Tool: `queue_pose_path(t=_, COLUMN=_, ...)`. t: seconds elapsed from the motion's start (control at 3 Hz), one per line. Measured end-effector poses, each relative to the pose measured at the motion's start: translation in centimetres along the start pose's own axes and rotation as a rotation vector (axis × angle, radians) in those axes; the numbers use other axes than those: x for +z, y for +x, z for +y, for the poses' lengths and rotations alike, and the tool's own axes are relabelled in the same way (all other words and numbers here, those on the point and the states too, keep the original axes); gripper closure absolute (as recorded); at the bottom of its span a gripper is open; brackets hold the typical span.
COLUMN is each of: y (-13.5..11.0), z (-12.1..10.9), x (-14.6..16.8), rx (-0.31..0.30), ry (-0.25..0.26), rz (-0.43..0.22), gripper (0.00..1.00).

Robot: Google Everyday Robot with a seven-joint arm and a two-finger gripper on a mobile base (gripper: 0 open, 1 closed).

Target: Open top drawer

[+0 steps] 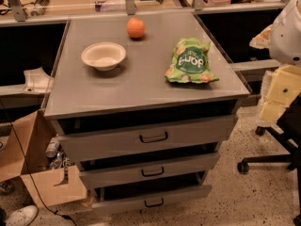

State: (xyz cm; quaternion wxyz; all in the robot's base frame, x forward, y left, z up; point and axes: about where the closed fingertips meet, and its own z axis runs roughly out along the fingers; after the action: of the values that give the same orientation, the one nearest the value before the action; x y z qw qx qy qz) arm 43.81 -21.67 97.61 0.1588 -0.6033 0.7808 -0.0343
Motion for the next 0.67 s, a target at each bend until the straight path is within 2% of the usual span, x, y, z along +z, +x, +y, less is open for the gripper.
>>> queue_pose_path(t=0.33, y=0.0, z=0.0, x=0.0, rx=0.000, ry=0.002, rz=-0.001, gripper=0.00)
queue_pose_path(t=0.67, y=-0.1, z=-0.2, x=2.8, rx=-0.038, ry=-0.022, rz=-0.043, gripper=0.00)
